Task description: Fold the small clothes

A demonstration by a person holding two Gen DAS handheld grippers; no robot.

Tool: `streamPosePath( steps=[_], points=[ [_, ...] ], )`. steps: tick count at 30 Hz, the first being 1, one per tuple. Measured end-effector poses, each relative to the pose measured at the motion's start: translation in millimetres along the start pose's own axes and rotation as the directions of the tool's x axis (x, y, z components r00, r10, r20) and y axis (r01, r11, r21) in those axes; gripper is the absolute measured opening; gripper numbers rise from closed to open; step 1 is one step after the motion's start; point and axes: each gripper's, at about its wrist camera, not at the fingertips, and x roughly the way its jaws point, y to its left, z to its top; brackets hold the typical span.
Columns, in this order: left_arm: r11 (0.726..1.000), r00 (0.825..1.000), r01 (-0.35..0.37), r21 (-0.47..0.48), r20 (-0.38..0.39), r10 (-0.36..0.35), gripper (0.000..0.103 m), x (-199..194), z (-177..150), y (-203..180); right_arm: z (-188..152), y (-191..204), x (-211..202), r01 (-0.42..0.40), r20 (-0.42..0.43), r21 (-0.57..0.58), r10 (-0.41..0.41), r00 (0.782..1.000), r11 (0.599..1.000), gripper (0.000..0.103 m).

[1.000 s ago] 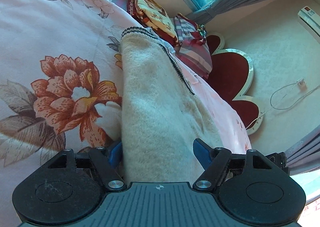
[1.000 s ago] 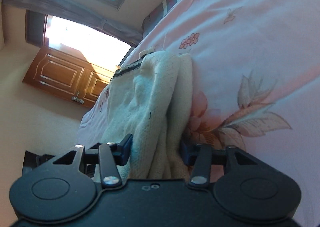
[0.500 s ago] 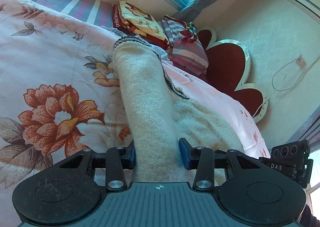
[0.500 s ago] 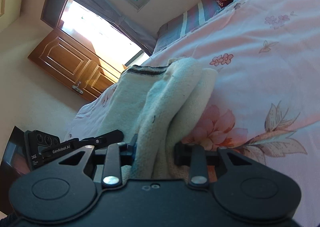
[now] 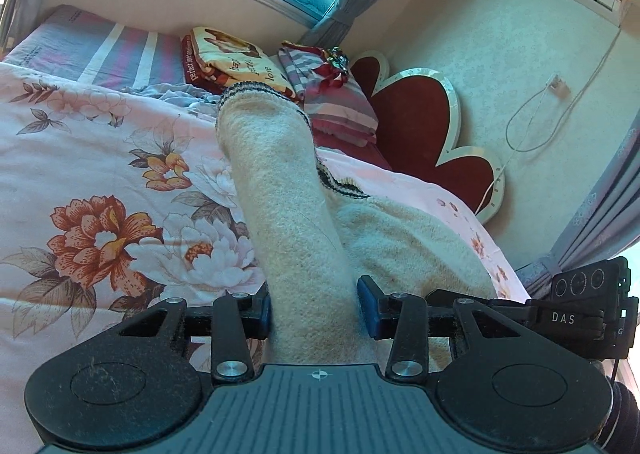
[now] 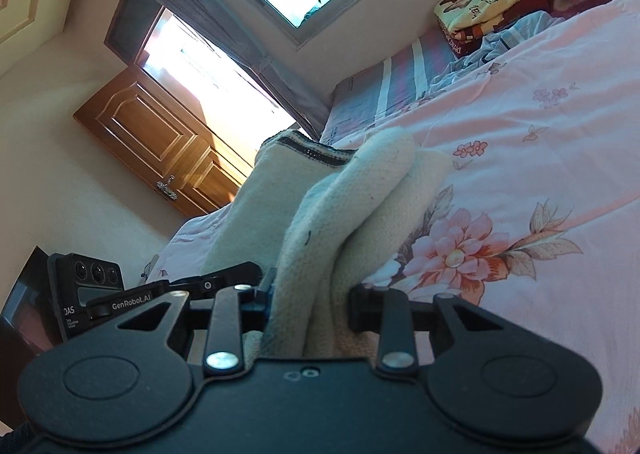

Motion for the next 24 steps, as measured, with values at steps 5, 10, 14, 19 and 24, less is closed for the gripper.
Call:
streamPosePath(
  steps=[5, 10, 14, 19, 24],
  points=[
    [1.0, 1.0, -0.009, 0.017, 0.02, 0.008, 0.042, -39.4, -12.7, -1.9, -17.3, 25.5, -4.5, -0.013, 0.005, -0.011, 0.013, 1.0, 1.0, 0.031],
    [0.999, 0.999, -0.037, 0.012, 0.04, 0.036, 0.042, -83.8, -26.1, 12.1, -35.3, 57.7, 7.9, -0.035, -0.012, -0.032, 0.034, 0.999, 0.999, 0.031],
    [0.997, 0.996, -0.074, -0.01, 0.055, 0.075, 0.042, -119.3, -35.7, 34.7, -49.6, 81.9, 30.3, -0.063, -0.042, -0.043, 0.061, 0.997, 0.997, 0.031],
    [0.994, 0.993, -0.101, -0.046, 0.055, 0.103, 0.042, -155.6, -46.7, 69.9, -68.3, 109.9, 65.1, -0.088, -0.089, -0.057, 0.082, 0.993, 0.994, 0.031],
    [0.986, 0.99, -0.126, -0.108, 0.053, 0.132, 0.042, -178.7, -53.2, 113.4, -81.5, 131.7, 99.3, -0.105, -0.133, -0.058, 0.096, 0.986, 0.993, 0.031]
  ],
)
